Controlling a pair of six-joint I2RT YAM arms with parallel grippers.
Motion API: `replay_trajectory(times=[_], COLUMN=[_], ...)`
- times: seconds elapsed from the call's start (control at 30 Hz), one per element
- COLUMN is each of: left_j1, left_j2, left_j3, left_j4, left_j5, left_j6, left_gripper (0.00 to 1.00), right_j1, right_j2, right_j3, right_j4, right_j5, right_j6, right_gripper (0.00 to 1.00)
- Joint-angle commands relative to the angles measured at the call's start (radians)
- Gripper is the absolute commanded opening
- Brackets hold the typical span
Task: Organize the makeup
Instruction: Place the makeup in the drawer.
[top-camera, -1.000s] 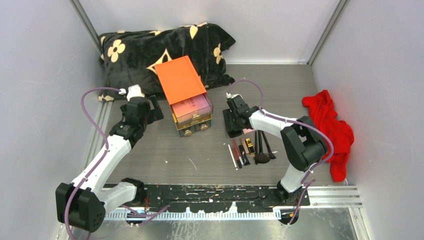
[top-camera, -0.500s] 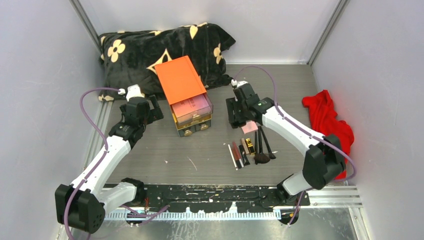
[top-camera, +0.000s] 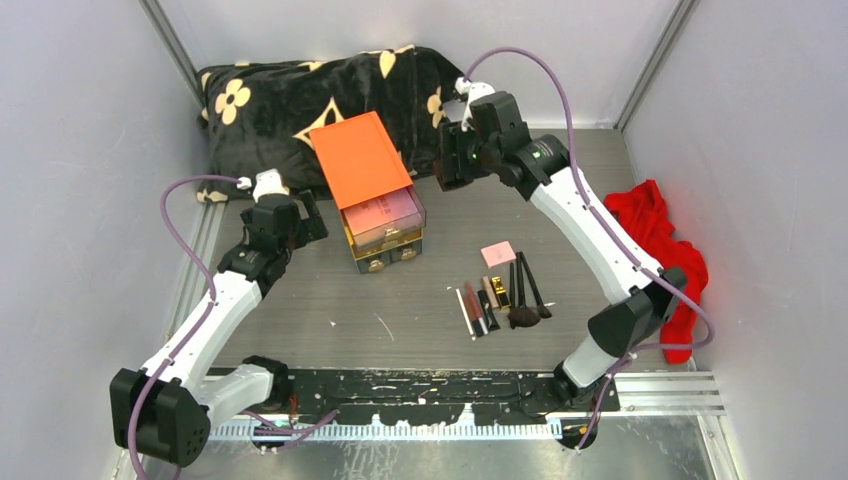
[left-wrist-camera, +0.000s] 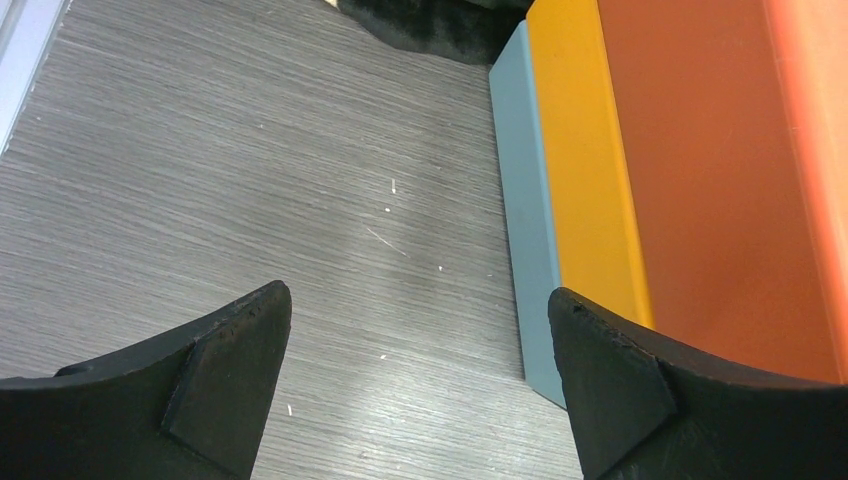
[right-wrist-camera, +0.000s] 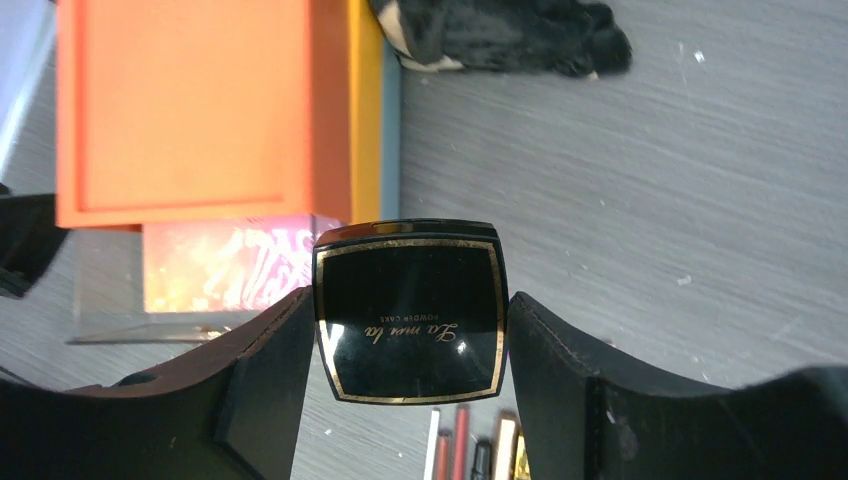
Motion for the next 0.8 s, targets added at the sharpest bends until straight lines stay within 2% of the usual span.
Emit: replay_trajectory(times=[0.0, 0.27, 0.47, 0.77], left_j1=[0.004, 0.005, 0.004, 0.004], left_j2=[-0.014, -0.012, -0.015, -0.017], left_j3=[0.014, 0.008, 0.008, 0.006], left_j4=[0.019, 0.02, 0.017, 0.019], left_j5=[0.014, 0.013, 0.015, 0.012], left_j6=[-0.009, -0.006, 0.0, 0.005], left_gripper=[1.0, 1.0, 1.0, 1.0], right_j1=[0.029, 0.146, 0.189, 0.204], right_j2=[0.073, 0.197, 0.252, 0.229], right_j3=[0.148, 0.268, 0.316, 0.207], right_j4=[-0.026, -0.028, -0.027, -0.01], right_j5=[-0.072, -0.059, -0.05, -0.037], right_j6=[0.0, 0.01, 0.019, 0.035], right_gripper=[0.04, 0.04, 0.04, 0.06])
